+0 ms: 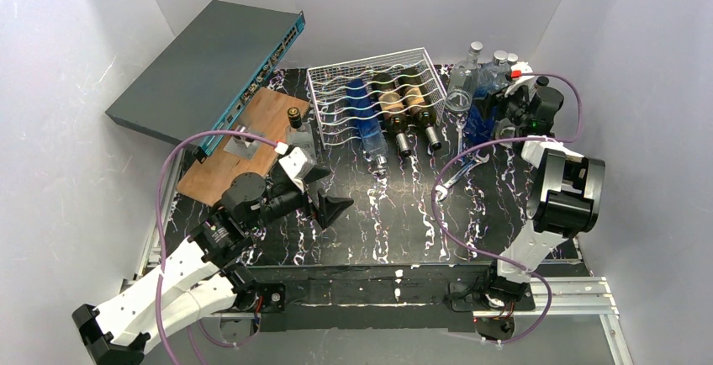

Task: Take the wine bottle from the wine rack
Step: Place the wine bottle at the center of the board.

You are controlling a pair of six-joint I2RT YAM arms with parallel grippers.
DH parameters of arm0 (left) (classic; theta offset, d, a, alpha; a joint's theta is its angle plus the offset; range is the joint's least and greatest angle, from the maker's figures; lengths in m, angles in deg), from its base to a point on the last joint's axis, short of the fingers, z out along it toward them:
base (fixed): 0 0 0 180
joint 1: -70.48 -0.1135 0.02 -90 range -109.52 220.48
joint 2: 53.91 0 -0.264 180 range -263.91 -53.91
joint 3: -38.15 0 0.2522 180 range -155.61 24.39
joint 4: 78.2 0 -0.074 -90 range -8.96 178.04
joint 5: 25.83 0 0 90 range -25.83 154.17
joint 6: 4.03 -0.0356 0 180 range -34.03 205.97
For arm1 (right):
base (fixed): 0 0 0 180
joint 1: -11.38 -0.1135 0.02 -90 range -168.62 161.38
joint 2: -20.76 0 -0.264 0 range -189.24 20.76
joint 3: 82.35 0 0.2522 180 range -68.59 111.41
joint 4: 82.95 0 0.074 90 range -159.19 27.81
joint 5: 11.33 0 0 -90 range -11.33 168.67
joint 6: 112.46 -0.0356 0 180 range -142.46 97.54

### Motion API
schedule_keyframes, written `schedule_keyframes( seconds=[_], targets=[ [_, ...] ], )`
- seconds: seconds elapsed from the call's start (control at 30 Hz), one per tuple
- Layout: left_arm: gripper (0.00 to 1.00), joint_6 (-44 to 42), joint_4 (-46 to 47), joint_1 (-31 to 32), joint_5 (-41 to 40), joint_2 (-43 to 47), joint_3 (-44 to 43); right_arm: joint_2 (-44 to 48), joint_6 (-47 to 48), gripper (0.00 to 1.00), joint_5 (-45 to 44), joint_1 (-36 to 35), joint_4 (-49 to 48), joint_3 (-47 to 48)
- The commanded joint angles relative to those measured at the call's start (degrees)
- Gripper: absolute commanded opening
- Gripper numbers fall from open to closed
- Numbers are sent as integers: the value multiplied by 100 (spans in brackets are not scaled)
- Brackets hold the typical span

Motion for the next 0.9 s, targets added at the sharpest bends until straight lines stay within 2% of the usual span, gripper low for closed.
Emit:
schedule_keyframes(
  seconds=[0.0,0.2,0.5,0.87],
  targets=[
    [98,46,43,17,-70,120,18,534,167,27,-253,-176,-652,-58],
    [98,34,-70,19,-105,284,44,672,99,38,-606,-179,-548,-260],
    [98,96,-69,22,-127,411,64,856,119,62,-909,-177,-454,-584],
    [98,355,-543,23,-209,252,-150,1023,125,91,-1136,-151,-71,-696]
  ],
)
